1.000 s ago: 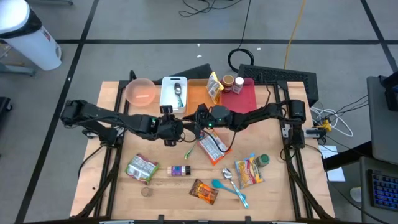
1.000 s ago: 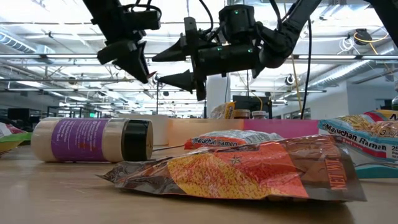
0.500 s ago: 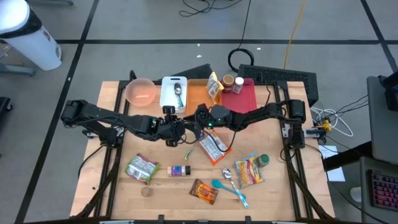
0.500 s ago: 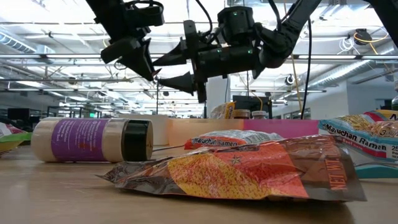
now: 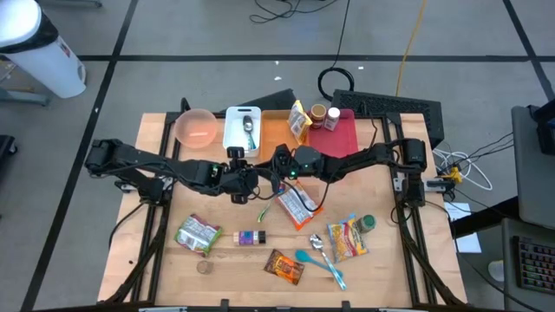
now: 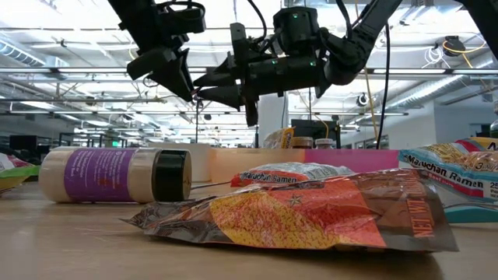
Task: Pick & Place Food Item
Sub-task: Put the left purple blue spoon into the white bin
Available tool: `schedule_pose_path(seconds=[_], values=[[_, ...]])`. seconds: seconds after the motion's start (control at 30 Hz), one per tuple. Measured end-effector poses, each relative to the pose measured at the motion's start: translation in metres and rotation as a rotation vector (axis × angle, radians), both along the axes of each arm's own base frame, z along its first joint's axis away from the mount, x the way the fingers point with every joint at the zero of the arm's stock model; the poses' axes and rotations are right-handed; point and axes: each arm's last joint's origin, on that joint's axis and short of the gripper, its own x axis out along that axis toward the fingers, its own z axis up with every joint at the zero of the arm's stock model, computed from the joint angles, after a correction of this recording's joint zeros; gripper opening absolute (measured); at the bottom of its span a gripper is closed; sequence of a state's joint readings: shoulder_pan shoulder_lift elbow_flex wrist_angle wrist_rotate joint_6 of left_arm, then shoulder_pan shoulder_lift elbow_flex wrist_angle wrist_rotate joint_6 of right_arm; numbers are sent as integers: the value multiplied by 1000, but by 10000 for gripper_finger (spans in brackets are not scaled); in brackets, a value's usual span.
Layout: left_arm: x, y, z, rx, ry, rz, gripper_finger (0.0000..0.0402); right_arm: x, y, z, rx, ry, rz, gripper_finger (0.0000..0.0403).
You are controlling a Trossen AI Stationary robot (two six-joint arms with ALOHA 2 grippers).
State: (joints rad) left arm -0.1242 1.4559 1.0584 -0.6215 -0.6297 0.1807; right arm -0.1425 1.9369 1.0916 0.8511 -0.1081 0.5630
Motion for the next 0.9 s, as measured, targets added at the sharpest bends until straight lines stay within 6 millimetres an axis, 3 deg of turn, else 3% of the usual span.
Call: schedule_pose_path(seconds=[0.4, 0.63, 0.9], values=[[0, 0, 0, 25, 11, -19, 124, -1, -2, -4, -19, 37, -5, 10], [1, 0, 1, 17, -1, -17, 128, -1, -6, -4, -53, 35, -3, 1], [4, -1, 3, 8, -28, -41, 163, -1, -5, -2, -77, 23, 20, 1]])
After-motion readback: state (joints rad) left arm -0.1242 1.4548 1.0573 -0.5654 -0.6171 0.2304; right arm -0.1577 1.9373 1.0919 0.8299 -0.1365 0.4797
